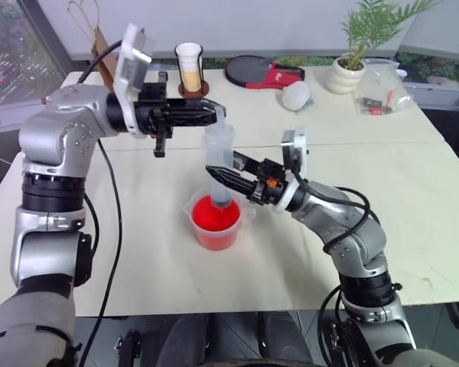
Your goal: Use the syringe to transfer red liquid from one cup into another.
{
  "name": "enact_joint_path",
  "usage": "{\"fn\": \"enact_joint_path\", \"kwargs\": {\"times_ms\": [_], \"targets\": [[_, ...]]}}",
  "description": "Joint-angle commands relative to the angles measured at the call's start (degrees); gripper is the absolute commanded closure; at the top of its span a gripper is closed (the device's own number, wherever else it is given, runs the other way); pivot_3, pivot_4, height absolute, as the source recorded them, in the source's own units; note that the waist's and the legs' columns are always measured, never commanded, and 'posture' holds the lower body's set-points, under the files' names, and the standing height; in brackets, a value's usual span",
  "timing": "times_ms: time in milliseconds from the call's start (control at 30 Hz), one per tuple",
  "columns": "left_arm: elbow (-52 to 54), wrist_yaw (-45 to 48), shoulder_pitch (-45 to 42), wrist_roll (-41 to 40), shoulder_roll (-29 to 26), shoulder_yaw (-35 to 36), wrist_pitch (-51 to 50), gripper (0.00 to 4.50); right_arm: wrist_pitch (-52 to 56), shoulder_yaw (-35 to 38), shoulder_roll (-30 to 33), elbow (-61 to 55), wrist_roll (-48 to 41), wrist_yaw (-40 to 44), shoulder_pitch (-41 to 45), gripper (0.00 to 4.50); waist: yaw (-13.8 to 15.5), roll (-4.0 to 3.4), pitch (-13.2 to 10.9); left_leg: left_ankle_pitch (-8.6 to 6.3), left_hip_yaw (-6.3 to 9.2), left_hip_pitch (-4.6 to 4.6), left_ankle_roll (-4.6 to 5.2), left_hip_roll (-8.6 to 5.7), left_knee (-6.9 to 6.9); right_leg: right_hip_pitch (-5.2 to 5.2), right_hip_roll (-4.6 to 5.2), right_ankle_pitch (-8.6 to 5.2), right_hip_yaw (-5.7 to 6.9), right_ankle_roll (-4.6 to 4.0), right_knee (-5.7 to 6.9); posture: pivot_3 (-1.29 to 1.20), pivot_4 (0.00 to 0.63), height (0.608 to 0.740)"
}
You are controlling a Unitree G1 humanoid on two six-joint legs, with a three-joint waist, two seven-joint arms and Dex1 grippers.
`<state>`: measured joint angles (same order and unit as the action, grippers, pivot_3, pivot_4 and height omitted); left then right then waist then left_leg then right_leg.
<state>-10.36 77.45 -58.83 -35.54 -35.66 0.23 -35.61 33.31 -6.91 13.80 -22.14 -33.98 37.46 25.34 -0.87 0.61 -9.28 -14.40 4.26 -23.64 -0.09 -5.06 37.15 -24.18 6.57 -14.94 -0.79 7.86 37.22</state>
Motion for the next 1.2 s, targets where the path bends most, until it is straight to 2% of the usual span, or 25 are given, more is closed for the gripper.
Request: {"fn": "enact_joint_path", "kwargs": {"times_ms": [33, 200, 400, 500, 600, 767, 967, 1067, 1200], "targets": [[-2.4, -2.2, -6.6, -0.9, -1.9, 5.2, 1.2, 4.37, 0.7, -5.6, 0.6, -3.0, 0.3, 2.2, -2.6, 3.12, -0.1, 0.0, 0.0, 0.0, -0.01, 0.0, 0.0, 0.0, 0.0, 0.0, 0.0, 0.0, 0.0, 0.0, 0.0, 0.0, 0.15, 0.739], [-7.0, -2.2, -10.7, 1.1, -2.7, 5.7, 4.5, 4.37, 0.2, -5.7, 1.2, -2.8, 0.5, 2.1, -3.0, 3.12, -0.2, 0.0, 0.0, 0.0, 0.0, 0.0, 0.0, 0.01, 0.0, -0.01, -0.01, 0.0, 0.01, 0.0, 0.0, 0.0, 0.15, 0.739], [-9.4, -0.9, -11.9, 0.7, -3.7, 6.0, 3.6, 4.37, -0.4, -5.7, 1.3, -2.7, 0.8, 1.8, -2.9, 3.12, -0.1, 0.0, 0.0, 0.0, 0.0, 0.0, 0.0, 0.01, -0.01, -0.01, -0.02, 0.0, 0.01, 0.0, 0.01, 0.0, 0.15, 0.739], [-6.6, 1.7, -8.5, 0.1, -6.2, 4.7, 0.9, 3.48, 0.6, -3.8, 0.2, -3.0, -0.9, 0.3, -1.7, 3.12, -0.3, 0.0, 0.0, 0.0, 0.01, 0.0, 0.0, 0.03, -0.01, -0.02, -0.04, 0.0, 0.01, 0.01, 0.01, 0.0, 0.15, 0.739], [-5.1, 1.3, -4.2, -0.5, -8.3, 5.6, -1.2, 2.13, 3.9, 0.0, -1.7, -4.7, -6.2, -2.9, 0.6, 3.12, -0.6, -0.01, 0.0, 0.01, 0.02, 0.0, 0.0, 0.06, -0.04, -0.04, -0.08, -0.01, 0.0, 0.01, 0.02, 0.0, 0.15, 0.739], [-3.2, 1.0, 5.1, -1.0, -13.8, 8.5, -4.1, 2.13, 8.6, 4.3, -1.7, -9.2, -13.1, -7.8, 2.7, 3.12, -1.2, -0.01, 0.0, 0.01, 0.06, 0.01, -0.01, 0.07, -0.04, -0.05, -0.08, -0.01, -0.02, 0.0, 0.03, 0.0, 0.15, 0.739], [-4.1, -2.8, 9.1, -1.4, -16.2, 13.6, -4.7, 2.13, 10.8, 9.0, -1.3, -8.8, -18.9, -12.1, 9.1, 3.12, -0.4, 0.03, 0.0, -0.11, 0.2, 0.01, 0.19, 0.05, -0.02, -0.03, -0.08, -0.01, 0.01, 0.0, 0.0, 0.0, 0.15, 0.739], [-4.5, -4.2, 8.9, -0.9, -15.3, 14.1, -3.6, 2.13, 8.6, 9.9, -1.5, -4.0, -17.4, -11.6, 14.0, 3.12, 0.0, 0.03, 0.0, -0.1, 0.2, 0.04, 0.19, 0.05, -0.01, -0.05, -0.08, -0.01, 0.02, 0.0, 0.0, 0.0, 0.15, 0.739], [-4.7, -5.4, 8.3, -0.7, -13.6, 13.8, -2.1, 2.13, -1.4, 5.0, -1.2, 9.2, -7.0, -3.6, 19.3, 3.12, 0.0, 0.04, 0.0, -0.1, 0.2, 0.13, 0.18, 0.01, 0.0, -0.03, -0.07, -0.01, 0.02, 0.0, 0.0, 0.0, 0.15, 0.739]]}}
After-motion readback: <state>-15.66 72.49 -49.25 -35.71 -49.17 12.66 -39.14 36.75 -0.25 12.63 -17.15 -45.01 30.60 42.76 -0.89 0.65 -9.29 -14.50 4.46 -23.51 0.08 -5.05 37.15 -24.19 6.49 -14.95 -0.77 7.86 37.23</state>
